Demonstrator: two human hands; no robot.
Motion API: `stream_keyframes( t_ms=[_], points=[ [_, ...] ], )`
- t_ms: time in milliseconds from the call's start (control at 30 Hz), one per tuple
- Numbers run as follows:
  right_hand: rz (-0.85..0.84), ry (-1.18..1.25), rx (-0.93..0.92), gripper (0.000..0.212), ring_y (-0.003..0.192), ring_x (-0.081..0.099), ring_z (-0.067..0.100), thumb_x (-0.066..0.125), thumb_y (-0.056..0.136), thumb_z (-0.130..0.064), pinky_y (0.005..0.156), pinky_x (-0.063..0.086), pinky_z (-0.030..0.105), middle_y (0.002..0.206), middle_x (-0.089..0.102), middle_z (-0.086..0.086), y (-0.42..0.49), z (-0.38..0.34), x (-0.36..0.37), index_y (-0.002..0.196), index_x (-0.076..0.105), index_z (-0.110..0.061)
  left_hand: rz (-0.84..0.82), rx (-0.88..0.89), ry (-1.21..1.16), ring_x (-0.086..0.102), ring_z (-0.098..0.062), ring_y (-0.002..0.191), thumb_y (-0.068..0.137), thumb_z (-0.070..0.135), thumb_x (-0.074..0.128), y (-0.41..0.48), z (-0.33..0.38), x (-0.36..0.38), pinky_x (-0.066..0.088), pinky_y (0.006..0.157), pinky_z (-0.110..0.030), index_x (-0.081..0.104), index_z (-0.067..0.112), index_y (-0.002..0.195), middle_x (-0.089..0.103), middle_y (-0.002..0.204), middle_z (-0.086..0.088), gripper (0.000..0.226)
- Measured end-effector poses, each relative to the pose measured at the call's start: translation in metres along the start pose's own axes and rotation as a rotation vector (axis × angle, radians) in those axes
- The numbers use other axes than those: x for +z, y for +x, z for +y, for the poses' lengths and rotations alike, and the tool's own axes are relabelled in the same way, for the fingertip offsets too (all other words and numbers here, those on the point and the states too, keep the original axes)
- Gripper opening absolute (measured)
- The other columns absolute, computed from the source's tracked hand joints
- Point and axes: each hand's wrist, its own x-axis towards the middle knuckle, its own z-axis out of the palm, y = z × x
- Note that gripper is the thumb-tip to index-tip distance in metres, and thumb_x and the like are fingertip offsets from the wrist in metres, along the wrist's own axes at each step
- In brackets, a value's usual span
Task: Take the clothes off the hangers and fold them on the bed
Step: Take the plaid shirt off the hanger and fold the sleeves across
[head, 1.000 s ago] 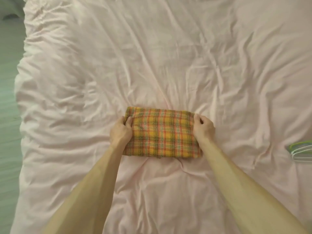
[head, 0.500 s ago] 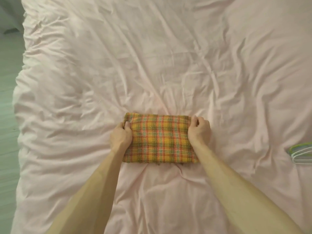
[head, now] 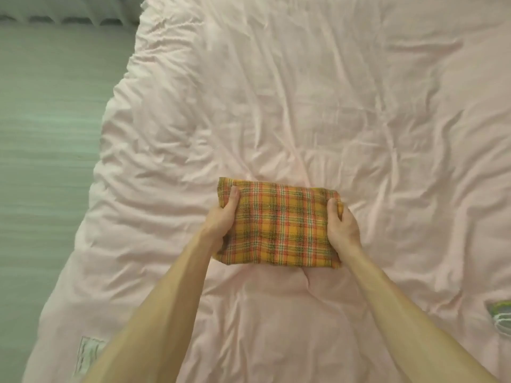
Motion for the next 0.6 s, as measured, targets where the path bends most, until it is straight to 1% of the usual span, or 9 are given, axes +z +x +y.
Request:
stream_keyframes(
  t_ms=[33,133,167,200,233,300,400,500,600],
  points=[
    [0.014,-0.062,-0.061,0.045,0.100,0.055,0.012,0.032,0.103,-0.056,0.089,0.041,0.028,0.099,0.059,-0.016,-0.005,-0.010,0.003,0.122,0.060,-0.026,0.071,0.066,0.021,0.068,-0.017,0.094,0.090,0.075,0.042,-0.009,-0.005,-0.006,0.055,0.076,-0.030,0.062,0.025,0.115,0.070,0.104,0.004,0.059],
    [0.018,-0.185,-0.241,0.035,0.082,0.052,0.012,0.032,0.106,-0.049,0.079,0.036,0.027,0.083,0.053,-0.019,-0.022,-0.037,0.013,0.103,0.056,-0.024,0.402,0.240,0.156,0.062,-0.021,0.099,0.098,0.069,0.027,-0.044,-0.023,-0.024,0.049,0.089,-0.035,0.063,0.020,0.116,0.067,0.104,0.003,0.064],
    [-0.035,-0.225,-0.313,0.034,0.077,0.052,0.010,0.032,0.106,-0.048,0.076,0.035,0.028,0.081,0.053,-0.019,-0.034,-0.046,0.019,0.100,0.055,-0.023,0.534,0.267,0.174,0.061,-0.021,0.097,0.100,0.067,0.024,-0.065,-0.036,-0.032,0.047,0.088,-0.036,0.063,0.018,0.113,0.067,0.101,0.003,0.063],
    [-0.075,-0.249,-0.363,0.034,0.073,0.051,0.007,0.033,0.106,-0.047,0.073,0.034,0.029,0.079,0.054,-0.018,-0.044,-0.051,0.023,0.099,0.055,-0.022,0.608,0.273,0.169,0.060,-0.020,0.091,0.101,0.065,0.022,-0.082,-0.047,-0.037,0.045,0.084,-0.035,0.062,0.018,0.107,0.066,0.095,0.004,0.061],
    [-0.116,-0.264,-0.402,0.034,0.072,0.052,0.007,0.033,0.106,-0.047,0.072,0.034,0.029,0.078,0.054,-0.017,-0.055,-0.057,0.028,0.099,0.055,-0.022,0.671,0.258,0.151,0.057,-0.017,0.084,0.102,0.062,0.022,-0.100,-0.059,-0.041,0.041,0.079,-0.034,0.059,0.018,0.101,0.062,0.087,0.006,0.058],
    [-0.213,-0.303,-0.504,0.037,0.077,0.054,0.015,0.033,0.106,-0.047,0.073,0.035,0.030,0.078,0.055,-0.014,-0.082,-0.068,0.040,0.106,0.059,-0.021,0.808,0.182,0.099,0.051,-0.011,0.075,0.103,0.058,0.023,-0.143,-0.089,-0.051,0.035,0.076,-0.030,0.054,0.018,0.096,0.055,0.080,0.010,0.051],
    [-0.369,-0.319,-0.595,0.040,0.082,0.055,0.019,0.034,0.105,-0.050,0.075,0.036,0.032,0.079,0.058,-0.010,-0.134,-0.082,0.063,0.106,0.062,-0.021,0.961,0.130,-0.022,0.059,-0.020,0.088,0.101,0.061,0.022,-0.199,-0.133,-0.069,0.038,0.080,-0.030,0.057,0.015,0.097,0.060,0.088,0.006,0.058],
    [-0.516,-0.328,-0.620,0.043,0.083,0.055,0.020,0.033,0.105,-0.053,0.076,0.037,0.034,0.081,0.057,-0.014,-0.197,-0.078,0.085,0.107,0.061,-0.020,1.084,0.061,-0.097,0.056,-0.022,0.093,0.102,0.061,0.021,-0.260,-0.179,-0.090,0.041,0.086,-0.031,0.060,0.012,0.111,0.063,0.100,0.001,0.064],
    [-0.682,-0.367,-0.634,0.051,0.096,0.058,0.022,0.028,0.103,-0.059,0.085,0.043,0.038,0.097,0.064,-0.006,-0.274,-0.052,0.113,0.115,0.061,-0.023,1.202,-0.044,-0.184,0.061,-0.027,0.092,0.101,0.062,0.021,-0.332,-0.249,-0.105,0.046,0.086,-0.034,0.061,0.010,0.109,0.067,0.101,-0.006,0.067]
  ],
)
